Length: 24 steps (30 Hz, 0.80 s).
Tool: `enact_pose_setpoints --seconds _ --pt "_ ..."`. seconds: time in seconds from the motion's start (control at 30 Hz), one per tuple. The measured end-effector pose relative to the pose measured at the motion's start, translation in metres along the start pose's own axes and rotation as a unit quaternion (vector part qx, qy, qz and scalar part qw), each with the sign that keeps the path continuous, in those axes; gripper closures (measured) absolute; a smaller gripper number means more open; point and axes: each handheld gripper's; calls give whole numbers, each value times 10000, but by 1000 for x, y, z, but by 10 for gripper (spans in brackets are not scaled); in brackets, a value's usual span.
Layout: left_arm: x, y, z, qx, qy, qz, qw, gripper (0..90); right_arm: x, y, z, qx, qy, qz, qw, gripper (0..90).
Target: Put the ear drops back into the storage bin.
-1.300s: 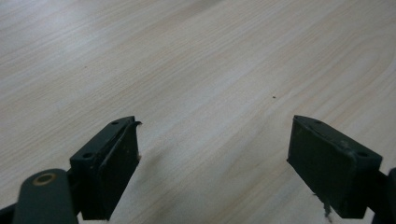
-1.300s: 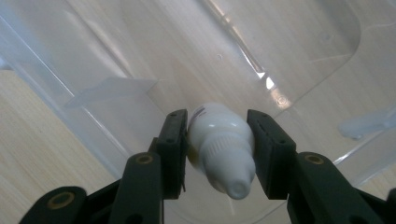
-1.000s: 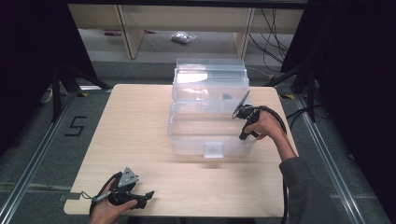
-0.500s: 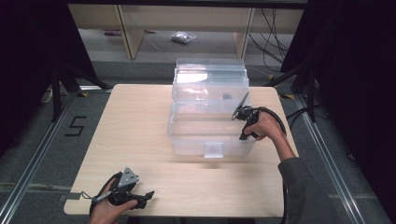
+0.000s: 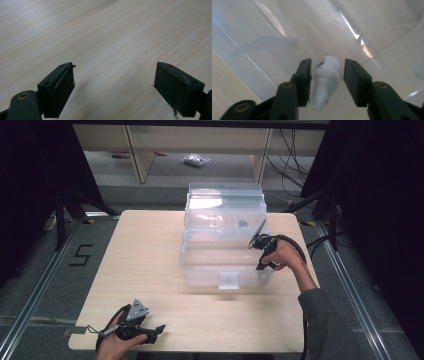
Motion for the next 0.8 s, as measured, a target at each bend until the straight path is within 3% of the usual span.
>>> enact_pose_setpoints --seconds 0.03,0.07,0.1,0.17,0.2,0.23,0.27,0.3,0.33,0.37,0.4,0.47,0.5,0.53,0.57,0.8 --pt "0 2 3 -21 -220 187 9996 158 0 -2 0 42 -35 15 10000 552" --pt "0 2 3 -23 -208 183 9996 158 1 -3 -2 -21 153 76 9999 530" --pt "0 2 3 0 -209 193 9996 157 1 -4 -1 -99 64 174 9998 512" --pt "0 0 0 15 20 -15 10000 157 2 -9 -3 12 213 157 9996 489" --pt "0 0 0 1 16 -18 10000 157 4 -11 -2 -84 172 242 9995 467" --pt "0 3 3 -18 -214 176 9996 158 4 -12 -2 -94 122 287 9995 459" --pt "0 3 3 -20 -225 186 9996 157 5 -14 -4 -65 298 275 9992 448" --pt "0 3 3 9 -223 190 9996 158 6 -16 -4 -72 269 326 9991 440" --pt "0 1 1 24 -64 51 10000 158 6 -18 -5 -39 339 347 9988 431" --pt "0 1 0 1 7 -14 10000 157 6 -20 -3 -41 216 410 9989 428" --pt "0 3 3 -21 -243 193 9995 158 7 -22 -3 -14 187 450 9988 420" --pt "0 3 3 7 -227 191 9996 158 7 -25 -3 50 208 490 9986 414" --pt "0 1 1 21 -39 28 10000 158 7 -27 -3 26 223 509 9985 410" --pt "0 1 0 -1 -15 0 10000 158 7 -28 -4 29 233 527 9983 405" --pt "0 3 3 -22 -243 188 9995 158 7 -29 -4 61 221 542 9983 405" --pt "0 3 3 7 -224 180 9996 157 7 -36 -6 110 177 702 9973 403"
Point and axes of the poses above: each handheld gripper's, and its own axes: y roughly forward along the jaws, x roughly out of its underside, z roughly to its right
